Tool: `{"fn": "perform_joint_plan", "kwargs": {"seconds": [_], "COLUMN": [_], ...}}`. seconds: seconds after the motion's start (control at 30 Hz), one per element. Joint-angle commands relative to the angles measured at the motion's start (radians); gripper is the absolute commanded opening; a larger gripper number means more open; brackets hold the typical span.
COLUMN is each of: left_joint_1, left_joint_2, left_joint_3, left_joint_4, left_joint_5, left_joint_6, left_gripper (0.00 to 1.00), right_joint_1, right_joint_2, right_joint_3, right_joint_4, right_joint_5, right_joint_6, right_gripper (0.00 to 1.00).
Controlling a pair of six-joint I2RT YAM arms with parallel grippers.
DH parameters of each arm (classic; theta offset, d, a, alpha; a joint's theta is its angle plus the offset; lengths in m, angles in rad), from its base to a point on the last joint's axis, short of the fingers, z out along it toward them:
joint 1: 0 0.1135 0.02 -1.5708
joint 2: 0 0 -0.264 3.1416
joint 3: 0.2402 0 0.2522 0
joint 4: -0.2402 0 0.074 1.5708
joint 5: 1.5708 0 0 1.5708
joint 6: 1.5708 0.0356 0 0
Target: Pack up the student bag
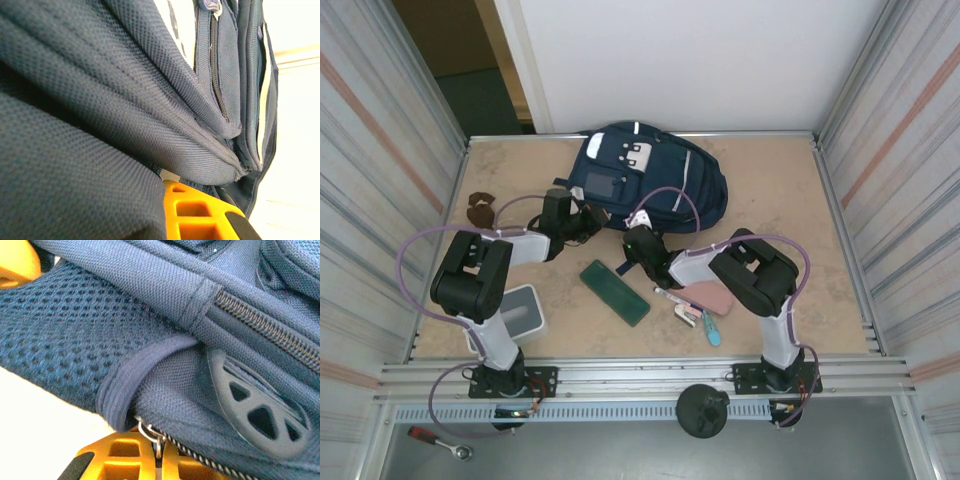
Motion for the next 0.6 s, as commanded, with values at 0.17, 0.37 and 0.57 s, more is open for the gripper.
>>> {"fn": "perform_joint_plan", "kwargs": {"seconds": [0.17, 0.37, 0.57], "left_joint_1": [0.034, 0.076, 0.11], "left_joint_2": [-0.056, -0.077, -0.084], "left_joint_3": [-0.006, -0.009, -0.008], "left_joint_4": [-0.006, -0.046, -0.067], "left_joint_5": [0.055, 0.052, 0.037], "left_joint_6": [0.094, 0.145, 0.172], "left_gripper": [0.0, 0.0, 0.0], "right_joint_1": [-0.024, -0.065, -0.115], "right_joint_2": [-0.133, -0.207, -0.266], "right_joint_3": [-0.129, -0.212, -0.265], "right_joint_4": [-0.018, -0.061, -0.096], "right_joint_5": [0.026, 0.02, -0.011], "right_joint_6": [0.051, 0.083, 0.089], "right_gripper": [0.0, 0.0, 0.0]}}
